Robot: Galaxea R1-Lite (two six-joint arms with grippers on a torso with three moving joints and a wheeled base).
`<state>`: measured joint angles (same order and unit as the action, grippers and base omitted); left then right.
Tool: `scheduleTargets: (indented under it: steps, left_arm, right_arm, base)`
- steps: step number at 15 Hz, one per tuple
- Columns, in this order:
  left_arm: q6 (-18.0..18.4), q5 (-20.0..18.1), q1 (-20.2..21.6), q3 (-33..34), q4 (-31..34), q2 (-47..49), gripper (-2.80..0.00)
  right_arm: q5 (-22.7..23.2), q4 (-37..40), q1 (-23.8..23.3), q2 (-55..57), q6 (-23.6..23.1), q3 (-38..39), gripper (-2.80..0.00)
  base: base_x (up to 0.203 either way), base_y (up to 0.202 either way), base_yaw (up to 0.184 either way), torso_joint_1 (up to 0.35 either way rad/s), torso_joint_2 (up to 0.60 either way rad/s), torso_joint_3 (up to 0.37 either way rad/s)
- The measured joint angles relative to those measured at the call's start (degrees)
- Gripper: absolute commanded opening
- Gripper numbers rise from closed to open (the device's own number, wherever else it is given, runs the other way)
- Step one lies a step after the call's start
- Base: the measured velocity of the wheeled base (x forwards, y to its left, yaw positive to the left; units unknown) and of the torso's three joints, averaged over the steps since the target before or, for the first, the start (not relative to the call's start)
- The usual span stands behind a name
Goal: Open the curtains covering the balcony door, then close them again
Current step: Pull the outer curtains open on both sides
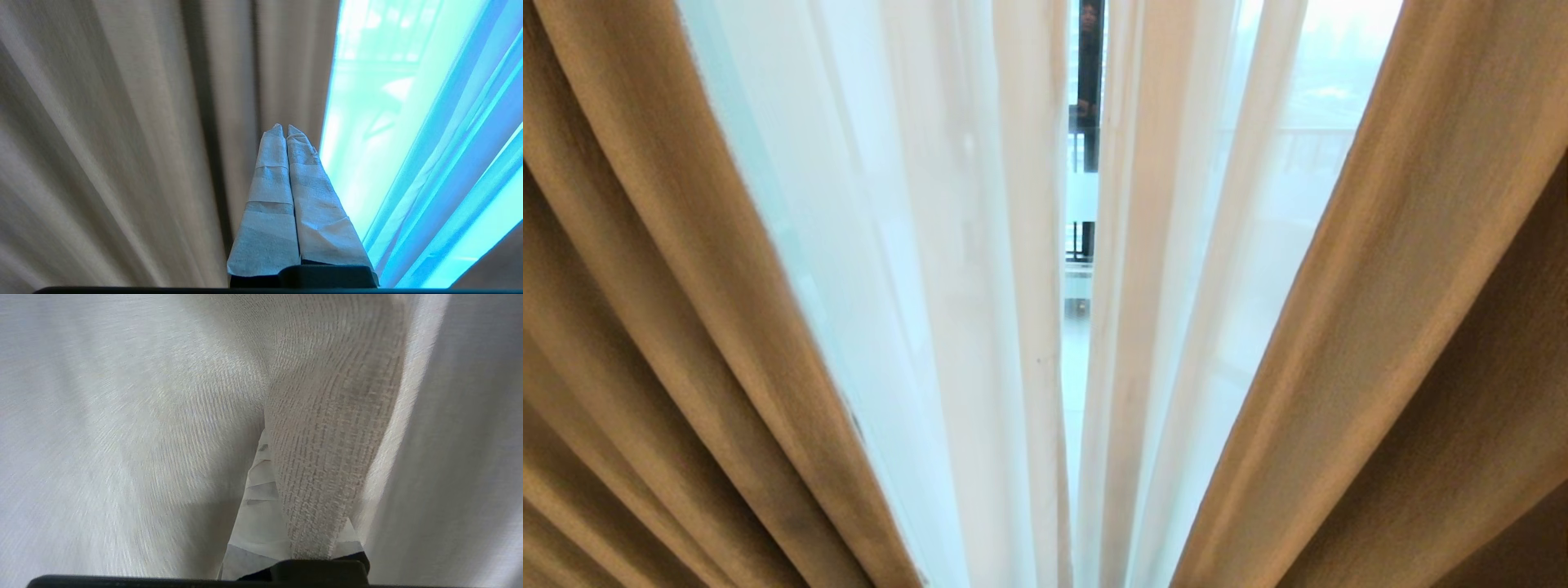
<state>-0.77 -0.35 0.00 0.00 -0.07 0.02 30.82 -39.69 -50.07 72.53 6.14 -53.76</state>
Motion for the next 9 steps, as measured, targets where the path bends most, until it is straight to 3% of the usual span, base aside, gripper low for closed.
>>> scheduleTargets:
  steps: [3, 4, 9]
  left_arm:
    - [0.0, 0.0, 0.0, 0.0, 0.0, 0.0, -2.8]
    - [0.0, 0.0, 0.0, 0.0, 0.0, 0.0, -2.8]
    - [0.0, 0.0, 0.0, 0.0, 0.0, 0.0, -2.8]
  right_arm:
    - [0.0, 0.0, 0.5, -1.4, 0.0, 1.0, -2.8]
    - [0.0, 0.0, 0.6, -1.6, 0.0, 1.1, 0.0]
    - [0.0, 0.1, 0.6, -3.3, 0.0, 1.8, 0.0]
  base:
    - [0.0, 0.0, 0.0, 0.0, 0.0, 0.0]
    - [0.0, 0.0, 0.0, 0.0, 0.0, 0.0]
    - [0.0, 0.0, 0.0, 0.0, 0.0, 0.0]
